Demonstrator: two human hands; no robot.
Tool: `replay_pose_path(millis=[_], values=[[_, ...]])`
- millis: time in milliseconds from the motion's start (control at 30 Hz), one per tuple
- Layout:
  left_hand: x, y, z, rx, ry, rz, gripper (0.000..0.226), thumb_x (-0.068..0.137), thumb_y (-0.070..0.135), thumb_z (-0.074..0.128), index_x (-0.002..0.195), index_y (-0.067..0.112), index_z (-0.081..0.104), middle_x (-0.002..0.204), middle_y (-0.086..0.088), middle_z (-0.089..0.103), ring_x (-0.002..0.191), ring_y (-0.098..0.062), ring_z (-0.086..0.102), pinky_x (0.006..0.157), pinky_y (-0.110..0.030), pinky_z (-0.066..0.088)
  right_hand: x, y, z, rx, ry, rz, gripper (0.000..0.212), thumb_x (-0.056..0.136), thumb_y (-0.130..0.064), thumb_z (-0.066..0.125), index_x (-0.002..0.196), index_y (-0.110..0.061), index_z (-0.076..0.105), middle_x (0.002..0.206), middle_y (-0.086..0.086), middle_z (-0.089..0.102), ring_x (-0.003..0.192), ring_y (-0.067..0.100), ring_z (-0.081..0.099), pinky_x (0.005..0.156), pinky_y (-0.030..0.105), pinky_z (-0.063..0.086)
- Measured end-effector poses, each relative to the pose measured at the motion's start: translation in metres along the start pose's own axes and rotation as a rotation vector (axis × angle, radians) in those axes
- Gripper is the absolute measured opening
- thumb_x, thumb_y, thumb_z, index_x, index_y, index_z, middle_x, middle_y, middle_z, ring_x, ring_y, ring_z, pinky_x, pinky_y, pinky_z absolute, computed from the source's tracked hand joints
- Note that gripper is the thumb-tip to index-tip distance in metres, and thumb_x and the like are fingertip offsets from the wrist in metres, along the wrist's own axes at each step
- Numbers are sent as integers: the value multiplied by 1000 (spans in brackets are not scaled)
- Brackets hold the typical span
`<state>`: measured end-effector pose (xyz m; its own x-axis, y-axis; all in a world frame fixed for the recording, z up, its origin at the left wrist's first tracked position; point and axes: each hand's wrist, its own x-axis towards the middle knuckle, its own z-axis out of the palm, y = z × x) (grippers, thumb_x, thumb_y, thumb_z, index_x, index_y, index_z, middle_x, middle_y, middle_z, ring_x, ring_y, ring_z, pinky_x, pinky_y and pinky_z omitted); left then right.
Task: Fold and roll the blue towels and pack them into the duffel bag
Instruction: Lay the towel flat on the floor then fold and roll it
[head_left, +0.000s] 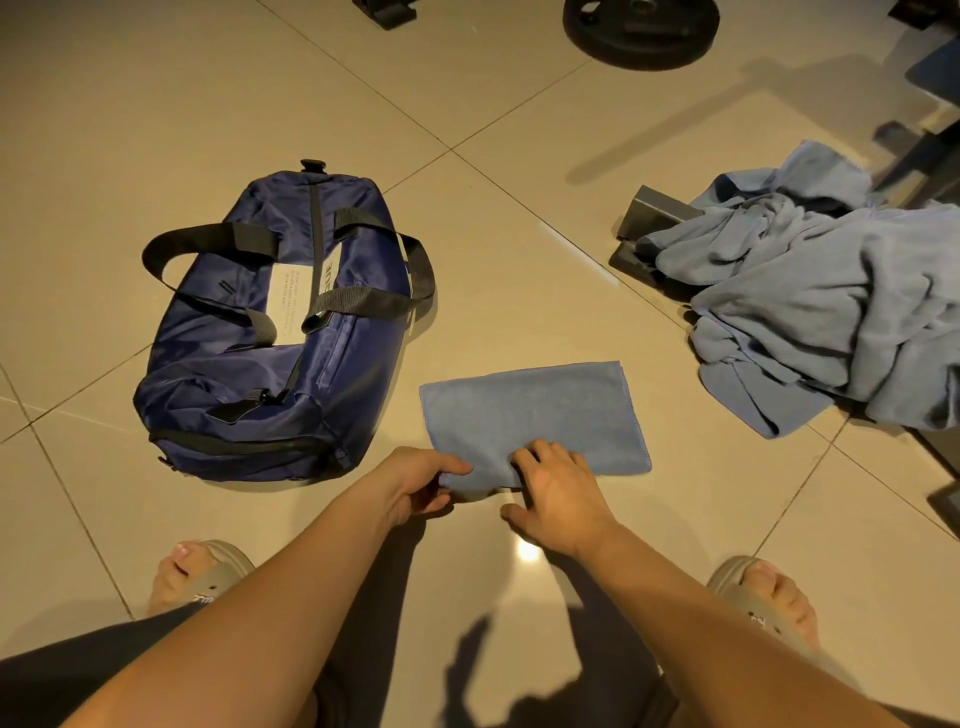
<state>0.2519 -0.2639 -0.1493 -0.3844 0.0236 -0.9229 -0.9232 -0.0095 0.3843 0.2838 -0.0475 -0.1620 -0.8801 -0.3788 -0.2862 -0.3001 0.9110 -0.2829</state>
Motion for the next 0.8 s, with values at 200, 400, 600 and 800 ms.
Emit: replay_pose_path(millis=[200,400,600,800], values=[[-17,12,2,226,-223,13,32,82,27,83,104,7,71,76,-7,67,65,-14,61,62,-24,50,1,-32,2,121,174,-65,32,74,-27,73,103,-22,62,93,-2,62,87,24,60,81,35,47],[-16,15,-22,532,176,497,14,83,28,68,91,16,67,82,-1,68,75,-22,63,63,-30,49,-4,-26,3,384,132,96,12,88,-18,49,86,-16,60,82,3,66,75,30,57,61,40,45],[6,5,-43,1510,138,1118,78,76,60,70,143,34,40,147,6,40,134,-16,37,116,-38,34,-18,-13,-6,698,-8,218,20,102,-36,48,95,-27,65,91,-5,70,84,18,59,74,36,47],[15,-10,-28,1671,174,1325,27,100,37,56,123,24,64,118,1,64,105,-19,55,99,-33,47,-39,10,-8,561,-57,195,22,96,-22,47,98,-26,68,88,-5,71,85,23,61,80,38,49]])
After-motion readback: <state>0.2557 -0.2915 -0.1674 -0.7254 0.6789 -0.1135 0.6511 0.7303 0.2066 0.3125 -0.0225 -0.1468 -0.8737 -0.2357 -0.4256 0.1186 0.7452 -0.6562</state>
